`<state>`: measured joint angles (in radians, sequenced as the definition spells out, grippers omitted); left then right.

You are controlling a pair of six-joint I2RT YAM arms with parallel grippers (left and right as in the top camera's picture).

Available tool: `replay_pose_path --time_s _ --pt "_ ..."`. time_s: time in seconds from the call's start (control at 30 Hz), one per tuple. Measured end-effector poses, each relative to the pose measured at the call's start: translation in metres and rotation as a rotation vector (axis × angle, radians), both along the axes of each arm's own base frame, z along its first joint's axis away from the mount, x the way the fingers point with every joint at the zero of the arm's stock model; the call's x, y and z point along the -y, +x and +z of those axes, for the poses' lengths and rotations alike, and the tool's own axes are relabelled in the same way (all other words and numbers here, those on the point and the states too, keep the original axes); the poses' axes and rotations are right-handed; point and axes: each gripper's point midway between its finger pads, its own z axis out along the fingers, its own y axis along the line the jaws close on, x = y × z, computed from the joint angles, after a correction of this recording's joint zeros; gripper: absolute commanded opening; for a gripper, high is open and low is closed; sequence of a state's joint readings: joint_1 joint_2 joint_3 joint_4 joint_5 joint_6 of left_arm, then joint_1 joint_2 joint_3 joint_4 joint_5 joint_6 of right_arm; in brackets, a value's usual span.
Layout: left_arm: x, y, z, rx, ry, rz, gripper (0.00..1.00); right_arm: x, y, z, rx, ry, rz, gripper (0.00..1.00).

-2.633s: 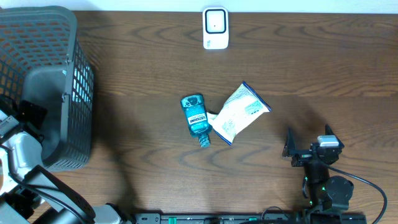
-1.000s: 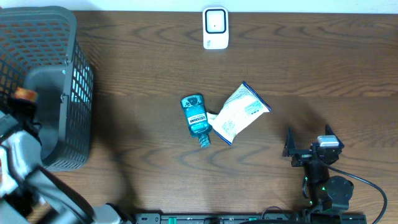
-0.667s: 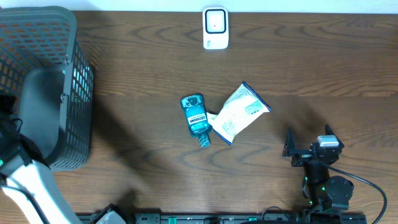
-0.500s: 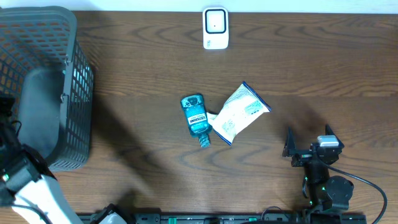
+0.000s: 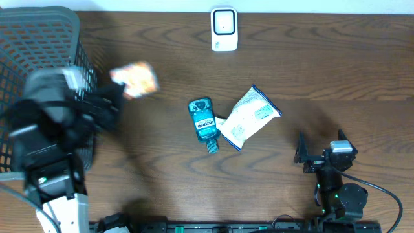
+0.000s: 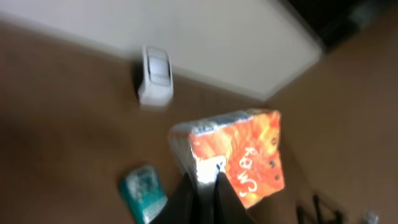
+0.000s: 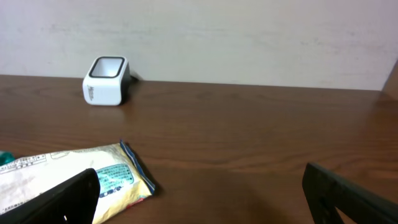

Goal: Scan the item barcode
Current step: 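Carry the tissue pack out and place it left of the bottle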

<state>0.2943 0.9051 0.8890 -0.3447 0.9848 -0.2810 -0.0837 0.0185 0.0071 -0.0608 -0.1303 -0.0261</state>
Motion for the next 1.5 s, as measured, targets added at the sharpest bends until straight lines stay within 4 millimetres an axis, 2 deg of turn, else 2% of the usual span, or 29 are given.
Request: replay_pose_path --time_s 0.1,0.17,0.3,0.37,0.47,0.57,0.67,0.83,0.93,1.07,1.1,1.13,1.2,1.23,1.27,1.4,1.5 --pt "0.030 -0.010 -0.050 -0.140 0.090 -0.074 0.07 0.000 0.000 0.000 0.000 0.000 0.000 0.99" --pt "0.046 -0.013 -0.075 -0.185 0.159 -0.117 0.07 0.000 0.000 0.000 0.000 0.000 0.000 0.99" --pt "0.069 -0.015 -0.129 -0.290 0.295 -0.141 0.07 0.000 0.000 0.000 0.000 0.000 0.001 0.99" --pt "0.070 -0.011 -0.158 -0.379 0.348 -0.086 0.07 0.000 0.000 0.000 0.000 0.000 0.001 0.99" --pt "0.060 -0.007 -0.199 -0.556 0.386 0.077 0.07 0.000 0.000 0.000 0.000 0.000 0.001 0.99" --pt "0.051 -0.001 -0.229 -0.682 0.379 0.250 0.07 0.000 0.000 0.000 0.000 0.000 0.001 0.99" --pt "0.060 0.016 -0.243 -0.684 0.340 0.325 0.07 0.000 0.000 0.000 0.000 0.000 0.001 0.99" --pt "0.097 0.032 -0.254 -0.626 0.306 0.312 0.07 0.000 0.000 0.000 -0.001 0.000 0.001 0.99" --pt "0.121 0.029 -0.263 -0.619 0.303 0.269 0.07 0.000 0.000 0.000 -0.001 0.000 0.001 0.99" --pt "0.138 0.016 -0.284 -0.660 0.338 0.229 0.08 0.000 0.000 0.000 0.000 0.000 0.001 0.99" --pt "0.140 0.014 -0.287 -0.664 0.343 0.223 0.17 0.000 0.000 0.000 -0.001 0.000 0.001 0.99" --pt "0.142 0.013 -0.288 -0.664 0.346 0.218 0.42 0.000 0.000 0.000 0.000 0.000 0.001 0.99" --pt "0.145 0.013 -0.287 -0.660 0.342 0.212 0.77 0.000 0.000 0.000 0.000 0.000 0.001 0.99" --pt "0.146 0.012 -0.287 -0.658 0.343 0.209 0.91 0.000 0.000 0.000 0.000 0.000 0.001 0.99" --pt "0.147 0.012 -0.287 -0.657 0.345 0.205 0.98 0.000 0.000 0.000 0.000 0.000 0.001 0.99" --pt "0.148 0.012 -0.281 -0.635 0.358 0.186 0.98 0.000 0.000 0.000 -0.001 0.000 0.001 0.99" --pt "0.152 0.018 -0.252 -0.559 0.360 0.151 0.98 0.000 0.000 0.000 -0.001 0.000 0.001 0.99"
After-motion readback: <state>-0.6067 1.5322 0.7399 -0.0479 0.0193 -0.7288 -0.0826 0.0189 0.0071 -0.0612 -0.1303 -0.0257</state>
